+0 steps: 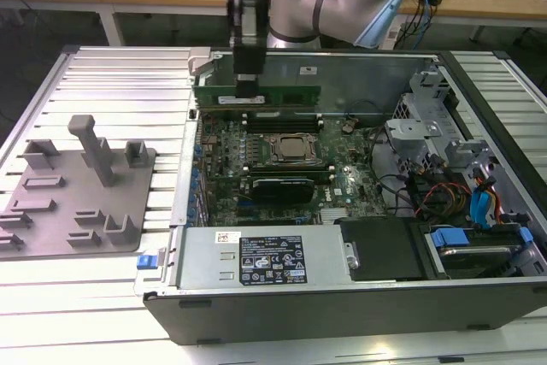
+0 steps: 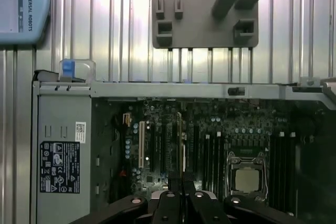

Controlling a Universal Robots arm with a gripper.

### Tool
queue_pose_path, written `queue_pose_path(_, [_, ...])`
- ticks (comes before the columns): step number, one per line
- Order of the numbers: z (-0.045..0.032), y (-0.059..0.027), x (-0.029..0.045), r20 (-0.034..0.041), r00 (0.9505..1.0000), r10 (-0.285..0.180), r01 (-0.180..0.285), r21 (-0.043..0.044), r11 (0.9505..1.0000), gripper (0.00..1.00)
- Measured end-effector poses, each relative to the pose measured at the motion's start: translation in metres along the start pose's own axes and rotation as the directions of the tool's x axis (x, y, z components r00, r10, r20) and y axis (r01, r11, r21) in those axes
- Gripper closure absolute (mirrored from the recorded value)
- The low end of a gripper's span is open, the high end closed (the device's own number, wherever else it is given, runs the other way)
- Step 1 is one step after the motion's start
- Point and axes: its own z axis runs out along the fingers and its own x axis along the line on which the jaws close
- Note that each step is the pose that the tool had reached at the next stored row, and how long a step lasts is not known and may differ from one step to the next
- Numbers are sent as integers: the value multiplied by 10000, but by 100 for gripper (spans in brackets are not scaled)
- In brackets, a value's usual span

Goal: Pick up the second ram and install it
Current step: 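Pick up the second ram and move it above second insertion slot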

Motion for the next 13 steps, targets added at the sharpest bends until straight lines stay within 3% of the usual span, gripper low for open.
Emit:
queue_pose_path(2, [-1, -215, 4, 0, 10000, -2, 2, 1, 10000, 90])
queue_pose_path(4, [1, -338, -2, 1, 10000, -1, 1, 1, 10000, 90])
queue_pose_path(10, [17, -417, -166, 20, 10000, -2, 2, 1, 10000, 90])
queue_pose_path(13, [73, -446, -263, 24, 10000, -2, 2, 1, 10000, 90])
